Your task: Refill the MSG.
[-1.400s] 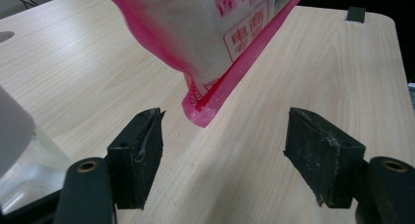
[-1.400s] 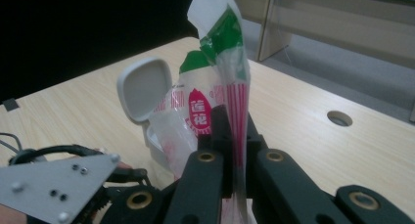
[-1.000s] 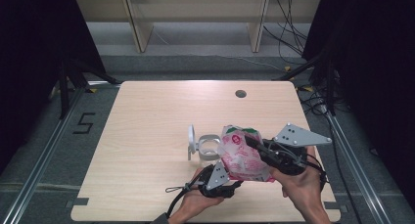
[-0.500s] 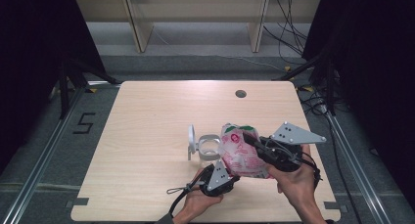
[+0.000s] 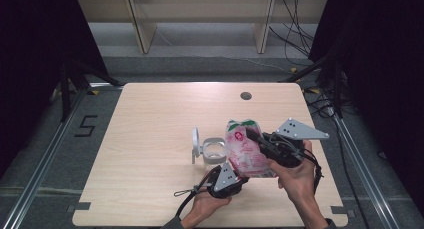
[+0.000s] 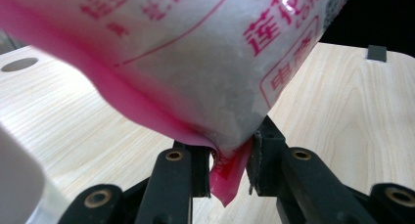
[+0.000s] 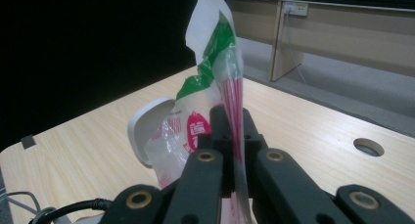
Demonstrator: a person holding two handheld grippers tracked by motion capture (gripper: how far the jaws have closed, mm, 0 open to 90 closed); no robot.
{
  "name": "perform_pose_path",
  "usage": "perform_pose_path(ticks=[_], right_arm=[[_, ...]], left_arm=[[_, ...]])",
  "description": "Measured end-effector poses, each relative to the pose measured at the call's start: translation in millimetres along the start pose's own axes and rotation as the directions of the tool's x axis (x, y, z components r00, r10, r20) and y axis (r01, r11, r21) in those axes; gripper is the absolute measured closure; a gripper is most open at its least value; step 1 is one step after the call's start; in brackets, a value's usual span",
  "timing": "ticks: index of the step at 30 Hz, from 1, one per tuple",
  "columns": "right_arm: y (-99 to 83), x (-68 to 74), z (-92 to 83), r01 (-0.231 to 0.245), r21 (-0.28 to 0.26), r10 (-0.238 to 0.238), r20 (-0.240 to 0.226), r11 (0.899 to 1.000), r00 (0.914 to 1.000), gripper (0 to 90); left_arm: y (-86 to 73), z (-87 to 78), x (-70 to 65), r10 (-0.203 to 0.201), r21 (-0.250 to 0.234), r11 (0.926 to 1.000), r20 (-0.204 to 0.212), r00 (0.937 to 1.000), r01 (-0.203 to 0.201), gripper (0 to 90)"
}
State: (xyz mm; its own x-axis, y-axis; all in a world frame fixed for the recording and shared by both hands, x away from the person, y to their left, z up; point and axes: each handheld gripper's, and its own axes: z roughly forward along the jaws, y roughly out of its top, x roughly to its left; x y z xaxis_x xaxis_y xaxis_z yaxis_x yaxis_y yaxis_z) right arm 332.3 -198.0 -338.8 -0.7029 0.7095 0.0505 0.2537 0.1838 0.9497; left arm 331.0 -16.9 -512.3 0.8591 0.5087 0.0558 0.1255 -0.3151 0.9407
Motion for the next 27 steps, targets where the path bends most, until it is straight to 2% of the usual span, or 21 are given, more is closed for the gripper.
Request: perform_pose_path(ticks=[2, 3, 5, 7, 9, 12, 13, 14, 15, 18, 19, 20, 21, 23, 25, 27], right_arm=[[1.3, -1.1, 2.8, -0.010, -0.001, 0.010, -0.003, 1.000, 0.9999, 90.0], [2.5, -3.0, 3.8, -0.006, -0.002, 0.006, -0.004, 1.000, 1.0000, 90.0], [5.6, -6.2, 4.0, -0.010, 0.001, 0.010, 0.002, 1.000, 1.0000, 90.0], [8.7, -7.4, 4.3, -0.020, 0.022, 0.019, 0.011, 1.000, 0.9998, 90.0], [10.4, -9.1, 6.5, -0.011, 0.031, 0.011, 0.016, 0.999, 0.9998, 90.0], [13.0, -10.0, 9.1, -0.016, 0.026, 0.015, 0.009, 1.000, 0.9998, 90.0], [13.5, -10.9, 10.0, -0.011, 0.021, 0.011, 0.007, 1.000, 0.9999, 90.0], [14.0, -9.8, 10.0, -0.031, 0.031, 0.031, 0.017, 0.999, 0.9994, 90.0], [15.1, -10.9, 11.4, -0.019, 0.030, 0.018, 0.006, 0.999, 0.9998, 90.0], [16.8, -11.3, 12.5, -0.028, 0.035, 0.027, 0.010, 0.999, 0.9996, 90.0], [17.2, -13.2, 14.0, -0.008, 0.026, 0.008, 0.000, 1.000, 1.0000, 90.0], [17.5, -11.7, 15.0, -0.030, 0.034, 0.030, -0.002, 0.999, 0.9996, 90.0], [18.1, -12.3, 15.9, -0.016, 0.037, 0.017, -0.004, 0.999, 0.9999, 90.0], [18.8, -12.0, 16.6, -0.024, 0.046, 0.024, 0.006, 0.999, 0.9997, 90.0], [19.1, -12.5, 19.8, -0.016, 0.036, 0.016, -0.008, 0.999, 0.9998, 90.0], [20.2, -11.7, 20.4, -0.014, 0.048, 0.014, 0.006, 0.999, 0.9999, 90.0]], left_arm=[[1.2, 3.4, -0.1, -0.009, -0.009, 0.9999, 0.005, 1.0000, 0.009, 73.6], [2.8, 3.9, -0.5, 0.002, -0.008, 1.0000, -0.012, 0.9999, -0.002, 73.7], [3.8, 5.6, -1.9, -0.024, -0.026, 0.9994, -0.022, 0.9995, 0.023, 73.8], [5.3, 9.9, -2.0, -0.030, -0.036, 0.9989, 0.010, 0.9995, 0.030, 73.8], [7.3, 11.2, -5.1, -0.040, -0.031, 0.9987, -0.012, 0.9991, 0.040, 73.8], [7.9, 15.3, -5.5, -0.071, -0.063, 0.9955, -0.001, 0.9975, 0.071, 73.9], [9.1, 14.6, -6.3, -0.066, -0.048, 0.9967, -0.015, 0.9977, 0.065, 73.9], [9.4, 15.5, -6.3, -0.061, -0.059, 0.9964, -0.012, 0.9981, 0.060, 73.9], [10.0, 14.2, -6.8, -0.057, -0.050, 0.9972, -0.024, 0.9981, 0.056, 73.9], [9.5, 14.6, -7.0, -0.070, -0.068, 0.9955, -0.037, 0.9969, 0.067, 73.9], [9.8, 13.5, -7.0, -0.044, -0.055, 0.9976, -0.050, 0.9978, 0.042, 73.9], [9.6, 13.2, -7.1, -0.039, -0.059, 0.9976, -0.053, 0.9978, 0.036, 73.9], [9.2, 13.5, -7.2, -0.039, -0.063, 0.9973, -0.052, 0.9979, 0.036, 73.9], [8.9, 14.6, -7.2, -0.052, -0.069, 0.9964, -0.047, 0.9976, 0.049, 74.0], [8.4, 16.5, -7.3, -0.056, -0.086, 0.9949, -0.037, 0.9978, 0.052, 74.0], [8.5, 16.7, -7.4, -0.064, -0.087, 0.9943, -0.030, 0.9975, 0.061, 74.0]])
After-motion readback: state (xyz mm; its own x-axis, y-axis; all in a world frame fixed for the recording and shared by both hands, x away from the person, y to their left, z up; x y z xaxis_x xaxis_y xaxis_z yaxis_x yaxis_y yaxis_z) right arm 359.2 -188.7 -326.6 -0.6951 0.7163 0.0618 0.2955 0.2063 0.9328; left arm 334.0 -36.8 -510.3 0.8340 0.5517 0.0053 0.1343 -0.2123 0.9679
